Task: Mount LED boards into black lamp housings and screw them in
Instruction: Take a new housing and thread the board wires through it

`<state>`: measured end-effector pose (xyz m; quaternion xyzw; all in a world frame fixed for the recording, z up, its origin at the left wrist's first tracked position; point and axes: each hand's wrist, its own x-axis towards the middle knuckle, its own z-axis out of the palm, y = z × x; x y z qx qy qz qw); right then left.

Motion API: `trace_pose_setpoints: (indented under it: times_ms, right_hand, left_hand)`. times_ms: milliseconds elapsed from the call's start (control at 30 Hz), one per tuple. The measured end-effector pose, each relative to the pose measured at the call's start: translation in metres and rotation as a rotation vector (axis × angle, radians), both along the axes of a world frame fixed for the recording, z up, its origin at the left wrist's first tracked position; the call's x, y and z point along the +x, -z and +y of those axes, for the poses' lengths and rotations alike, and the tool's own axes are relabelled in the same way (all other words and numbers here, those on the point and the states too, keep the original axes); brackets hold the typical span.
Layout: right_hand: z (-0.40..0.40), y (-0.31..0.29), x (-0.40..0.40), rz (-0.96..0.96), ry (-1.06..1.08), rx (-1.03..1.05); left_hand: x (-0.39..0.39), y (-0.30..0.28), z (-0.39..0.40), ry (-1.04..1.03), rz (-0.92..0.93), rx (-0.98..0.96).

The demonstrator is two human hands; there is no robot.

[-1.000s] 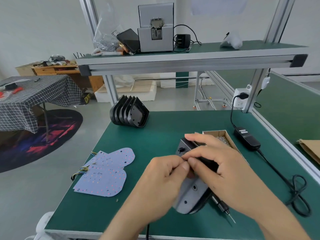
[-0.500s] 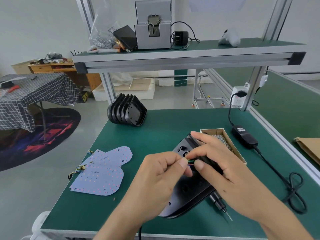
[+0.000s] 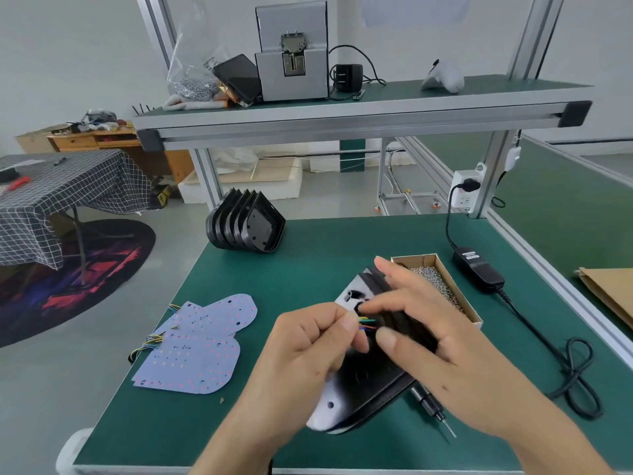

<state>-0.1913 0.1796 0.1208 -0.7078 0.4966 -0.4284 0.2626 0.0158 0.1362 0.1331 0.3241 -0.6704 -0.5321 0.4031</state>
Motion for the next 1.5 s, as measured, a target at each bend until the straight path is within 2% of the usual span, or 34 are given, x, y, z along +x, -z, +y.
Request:
trace_pose_setpoints:
  times_ms: [167,300,433,500,567,800,900,967,1033,1133,1200,1300,1367,1433,1500]
  right_hand:
    - [-0.001,0.002,-0.005,-0.295,-0.270,0.044]
    - [-0.010,0.000,0.014,-0.388,-0.223,0.018]
    - [-0.016,0.003,0.027,-0.380,-0.076,-0.027]
    - [-0.015,0.004,0.030,-0.344,-0.057,-0.047]
    - [-0.014,0.005,0.032,-0.325,-0.041,-0.073]
    - [-0.009,-0.002,0.041,-0.284,-0.043,-0.114]
    - [-0.009,-0.001,0.043,-0.277,-0.008,-0.125]
    - [-0.011,0.000,0.046,-0.218,0.095,-0.121]
    - [-0.016,-0.002,0.054,-0.186,0.239,-0.069]
    - [-0.028,-0.004,0.066,-0.248,0.421,0.036]
    - [-0.039,-0.004,0.068,-0.236,0.520,0.102]
    - [-0.054,-0.003,0.070,-0.182,0.604,0.184]
    - [-0.060,0.000,0.071,-0.135,0.592,0.225]
    - [-0.061,0.005,0.065,-0.103,0.508,0.227]
    - [-0.060,0.012,0.048,-0.133,0.429,0.209]
  left_hand:
    - [0.003,-0.002,-0.010,0.185,0.292,0.199]
    - [0.000,0.003,-0.014,0.227,0.424,0.276]
    - [0.002,0.011,-0.016,0.029,0.174,0.040]
    - [0.006,0.010,-0.016,-0.002,0.071,-0.066]
    - [0.010,0.009,-0.017,0.023,0.011,-0.087]
    - [0.015,0.004,-0.018,0.173,0.134,0.064]
    - [0.013,0.004,-0.023,0.183,0.129,0.048]
    - [0.008,0.005,-0.029,0.078,0.034,-0.010]
    - [0.001,0.013,-0.032,-0.135,-0.051,-0.089]
    - [-0.002,0.030,-0.023,-0.422,0.046,-0.241]
    - [-0.002,0.043,-0.013,-0.425,-0.005,-0.367]
    - [-0.005,0.063,-0.002,-0.260,-0.141,-0.274]
    - [-0.007,0.076,-0.002,-0.231,-0.225,-0.177]
    - [-0.007,0.084,-0.009,-0.256,-0.221,-0.093]
    - [-0.001,0.091,-0.021,-0.248,-0.124,0.029]
